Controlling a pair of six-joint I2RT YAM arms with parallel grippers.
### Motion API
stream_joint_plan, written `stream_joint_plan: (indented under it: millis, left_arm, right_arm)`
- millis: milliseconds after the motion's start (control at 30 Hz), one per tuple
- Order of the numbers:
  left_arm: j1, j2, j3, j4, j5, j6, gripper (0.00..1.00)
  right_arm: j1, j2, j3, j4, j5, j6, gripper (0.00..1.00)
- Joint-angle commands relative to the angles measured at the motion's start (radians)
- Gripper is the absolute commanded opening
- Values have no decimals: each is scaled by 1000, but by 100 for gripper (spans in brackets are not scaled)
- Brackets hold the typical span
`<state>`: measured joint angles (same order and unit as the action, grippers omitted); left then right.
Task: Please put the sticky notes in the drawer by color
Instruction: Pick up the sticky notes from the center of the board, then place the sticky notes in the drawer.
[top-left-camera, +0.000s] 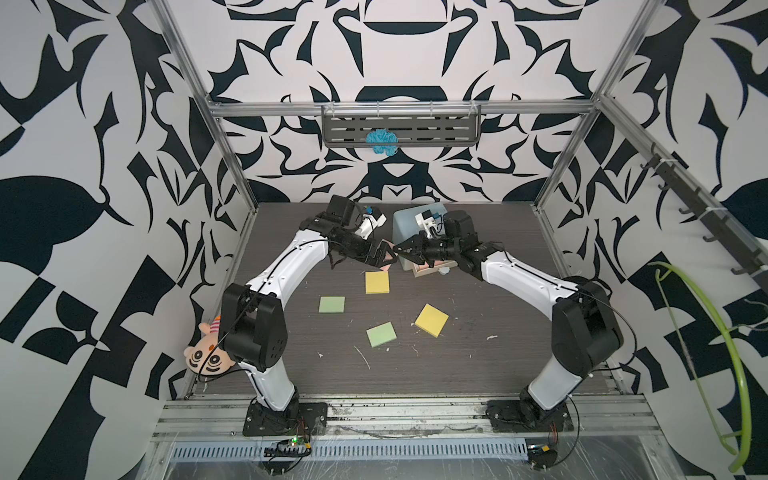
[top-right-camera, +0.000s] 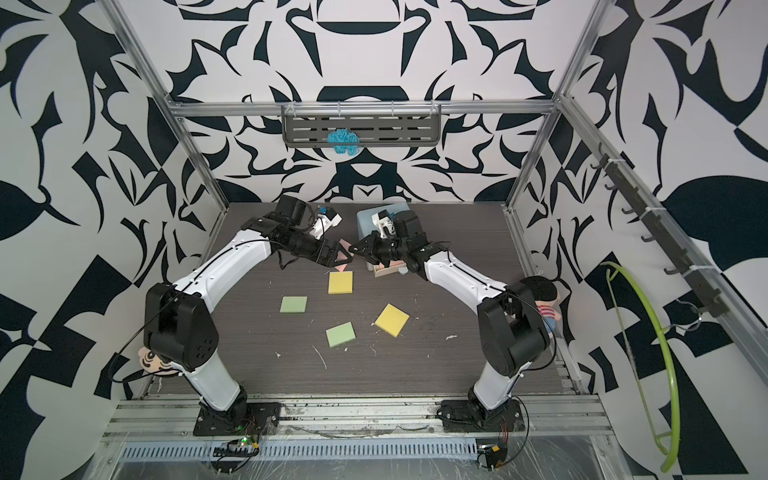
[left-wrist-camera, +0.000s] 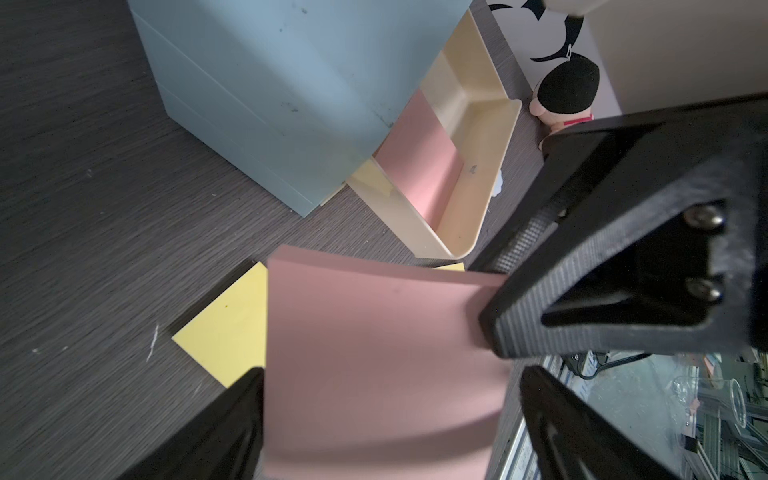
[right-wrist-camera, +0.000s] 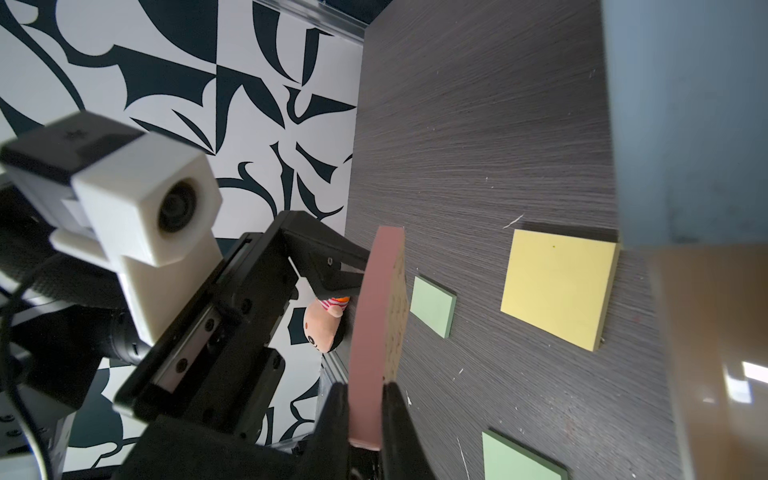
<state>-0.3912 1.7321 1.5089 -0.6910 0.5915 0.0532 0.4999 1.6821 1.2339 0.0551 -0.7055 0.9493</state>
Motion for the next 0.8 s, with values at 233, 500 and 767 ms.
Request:
stream_joint_plan:
  millis: [233,500,767]
  left_arm:
    - [-10,-283,-299,439,-18,-50,99]
    - [-195,-359,-526,735,-156,-12,99]
    - [-286,-255,-510,777,-162,-21,99]
  right_arm:
    - [-82,-206,-80,-62,131,-87,0]
    - [-219,-348,-181,-142,242,-90,0]
    - [-309,-281,-197,-106,264,-43,0]
